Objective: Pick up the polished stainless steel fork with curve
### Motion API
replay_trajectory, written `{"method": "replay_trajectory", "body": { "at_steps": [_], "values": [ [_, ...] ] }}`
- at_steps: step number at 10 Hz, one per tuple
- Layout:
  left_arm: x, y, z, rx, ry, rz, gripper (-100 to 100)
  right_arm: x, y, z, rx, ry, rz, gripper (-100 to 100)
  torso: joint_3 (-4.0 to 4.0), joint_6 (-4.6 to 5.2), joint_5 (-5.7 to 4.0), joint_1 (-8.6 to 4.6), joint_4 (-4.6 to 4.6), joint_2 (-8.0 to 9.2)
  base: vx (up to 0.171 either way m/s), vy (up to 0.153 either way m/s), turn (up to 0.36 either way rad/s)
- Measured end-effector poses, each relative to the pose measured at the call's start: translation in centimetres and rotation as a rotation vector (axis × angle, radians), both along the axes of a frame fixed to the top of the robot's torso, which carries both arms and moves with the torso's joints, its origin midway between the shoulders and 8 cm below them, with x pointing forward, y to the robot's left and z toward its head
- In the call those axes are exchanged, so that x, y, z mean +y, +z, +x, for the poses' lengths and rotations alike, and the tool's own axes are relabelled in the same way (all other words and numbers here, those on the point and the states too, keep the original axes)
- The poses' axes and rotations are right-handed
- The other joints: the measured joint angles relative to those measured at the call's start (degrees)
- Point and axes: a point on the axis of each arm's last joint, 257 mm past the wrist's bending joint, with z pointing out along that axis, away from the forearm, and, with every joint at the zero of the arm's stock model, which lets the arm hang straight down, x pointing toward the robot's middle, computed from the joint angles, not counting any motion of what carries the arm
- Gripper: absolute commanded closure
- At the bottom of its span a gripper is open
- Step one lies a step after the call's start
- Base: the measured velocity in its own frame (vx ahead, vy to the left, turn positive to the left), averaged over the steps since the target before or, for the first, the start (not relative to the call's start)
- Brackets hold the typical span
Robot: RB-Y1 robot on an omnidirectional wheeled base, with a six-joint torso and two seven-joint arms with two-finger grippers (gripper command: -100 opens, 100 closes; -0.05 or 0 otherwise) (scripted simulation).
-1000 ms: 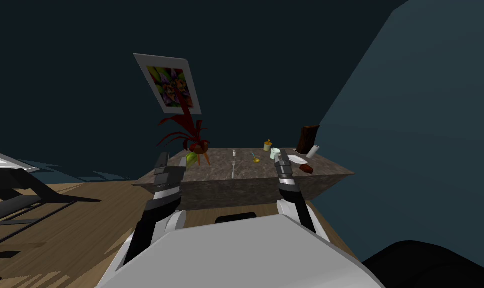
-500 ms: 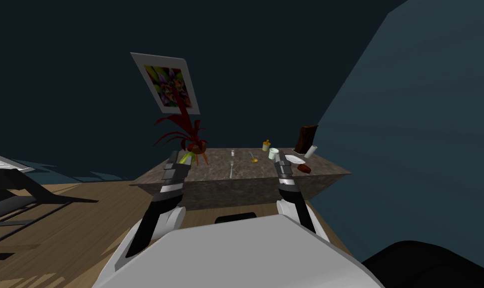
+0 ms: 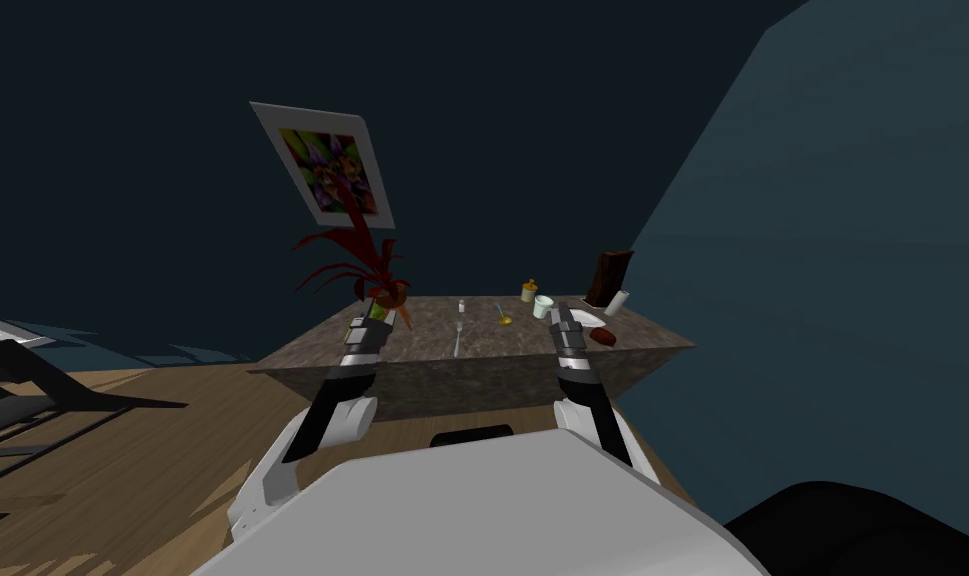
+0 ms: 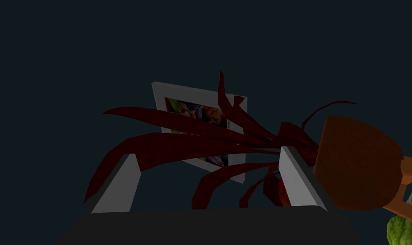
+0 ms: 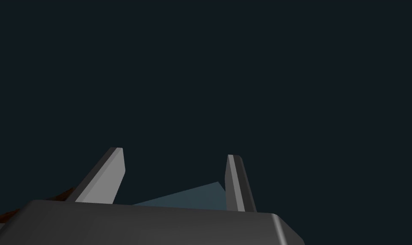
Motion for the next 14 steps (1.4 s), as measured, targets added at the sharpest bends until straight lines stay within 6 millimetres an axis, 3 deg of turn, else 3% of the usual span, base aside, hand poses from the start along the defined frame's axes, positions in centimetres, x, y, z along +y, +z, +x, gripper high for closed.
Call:
{"method": "replay_trajectory", "body": {
  "at_steps": [14],
  "values": [
    [2.3, -5.0, 12.2, 0.259, -0.106, -0.276, -100, 0.0, 0.0, 0.0, 0.0, 0.0, 0.0, 0, -0.01, -0.02, 0.0, 0.05, 0.0, -0.02, -0.001, -0.056, 0.0]
  ]
}}
